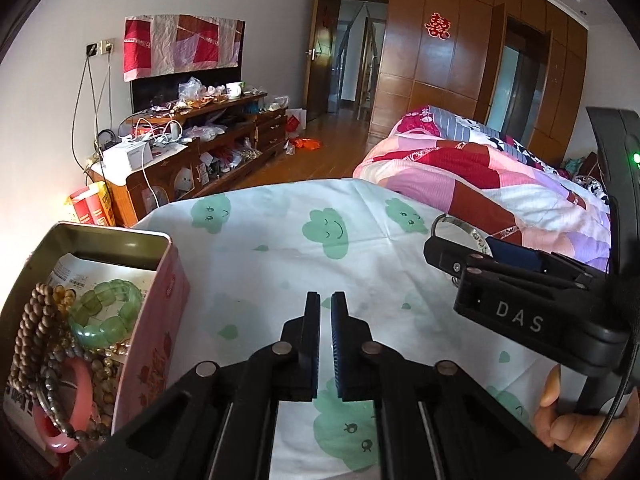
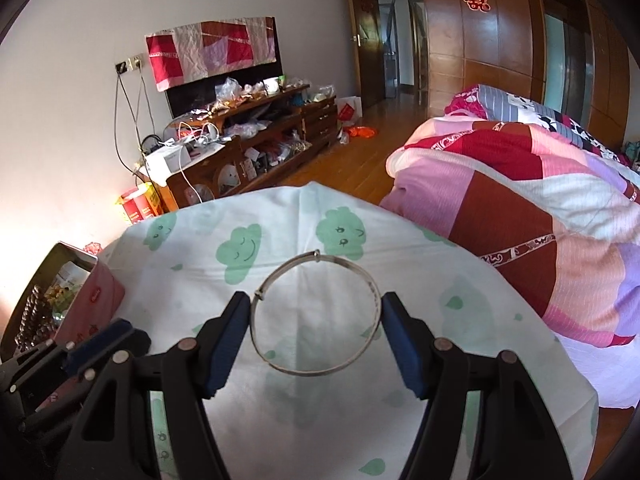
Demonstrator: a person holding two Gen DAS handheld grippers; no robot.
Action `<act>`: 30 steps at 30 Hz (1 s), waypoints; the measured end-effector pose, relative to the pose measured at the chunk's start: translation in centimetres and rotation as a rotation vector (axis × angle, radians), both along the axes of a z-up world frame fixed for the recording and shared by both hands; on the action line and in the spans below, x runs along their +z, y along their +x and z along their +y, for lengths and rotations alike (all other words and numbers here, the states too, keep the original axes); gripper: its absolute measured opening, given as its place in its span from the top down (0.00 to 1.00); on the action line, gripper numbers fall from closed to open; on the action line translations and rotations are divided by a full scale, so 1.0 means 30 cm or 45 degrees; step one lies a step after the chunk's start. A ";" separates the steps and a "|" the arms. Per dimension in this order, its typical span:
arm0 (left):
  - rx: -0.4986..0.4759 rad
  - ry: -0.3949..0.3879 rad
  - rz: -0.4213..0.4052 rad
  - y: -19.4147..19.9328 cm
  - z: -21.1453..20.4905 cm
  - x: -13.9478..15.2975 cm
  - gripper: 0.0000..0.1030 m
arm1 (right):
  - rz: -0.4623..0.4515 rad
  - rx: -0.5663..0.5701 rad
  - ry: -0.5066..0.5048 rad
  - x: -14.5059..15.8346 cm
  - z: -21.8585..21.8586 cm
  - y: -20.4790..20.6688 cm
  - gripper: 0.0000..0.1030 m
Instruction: Organize jewelry
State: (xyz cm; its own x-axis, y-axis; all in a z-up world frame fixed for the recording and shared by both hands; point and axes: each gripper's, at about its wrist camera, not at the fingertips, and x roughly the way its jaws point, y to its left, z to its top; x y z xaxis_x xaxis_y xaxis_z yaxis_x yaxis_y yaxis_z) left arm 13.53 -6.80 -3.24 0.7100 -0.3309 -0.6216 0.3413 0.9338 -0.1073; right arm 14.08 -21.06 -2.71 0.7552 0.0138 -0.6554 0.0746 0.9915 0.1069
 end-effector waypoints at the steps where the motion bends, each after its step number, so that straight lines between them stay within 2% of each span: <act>1: -0.001 -0.004 -0.002 -0.005 0.002 0.006 0.96 | -0.008 0.005 0.001 0.002 -0.005 -0.007 0.32; 5: 0.005 -0.005 -0.002 -0.032 0.011 0.017 0.96 | -0.021 0.019 0.000 0.005 0.005 -0.030 0.32; 8: 0.013 -0.013 0.058 -0.029 0.028 0.004 0.95 | 0.003 -0.005 -0.018 -0.012 0.016 -0.058 0.32; 12: -0.026 -0.107 0.174 0.020 0.036 -0.010 0.92 | 0.021 -0.040 0.009 -0.026 0.000 -0.084 0.32; 14: -0.033 -0.055 0.176 0.035 0.013 -0.019 0.88 | 0.007 -0.060 0.001 -0.019 -0.009 -0.088 0.32; 20: -0.158 0.064 0.226 0.091 -0.120 -0.073 0.75 | 0.016 -0.110 0.052 -0.022 -0.057 -0.089 0.32; 23: -0.167 0.095 0.237 0.105 -0.146 -0.107 0.75 | 0.014 -0.138 0.102 -0.019 -0.090 -0.094 0.32; 25: -0.159 0.117 0.226 0.095 -0.148 -0.107 0.78 | 0.008 -0.153 0.120 -0.015 -0.105 -0.098 0.32; 27: -0.136 0.112 0.230 0.093 -0.129 -0.111 0.93 | 0.005 -0.161 0.132 -0.014 -0.113 -0.101 0.32; 29: -0.125 0.057 0.256 0.101 -0.096 -0.115 1.00 | 0.006 -0.167 0.150 -0.015 -0.118 -0.099 0.32; 30: -0.125 0.026 0.269 0.110 -0.085 -0.116 1.00 | 0.006 -0.167 0.158 -0.015 -0.119 -0.100 0.32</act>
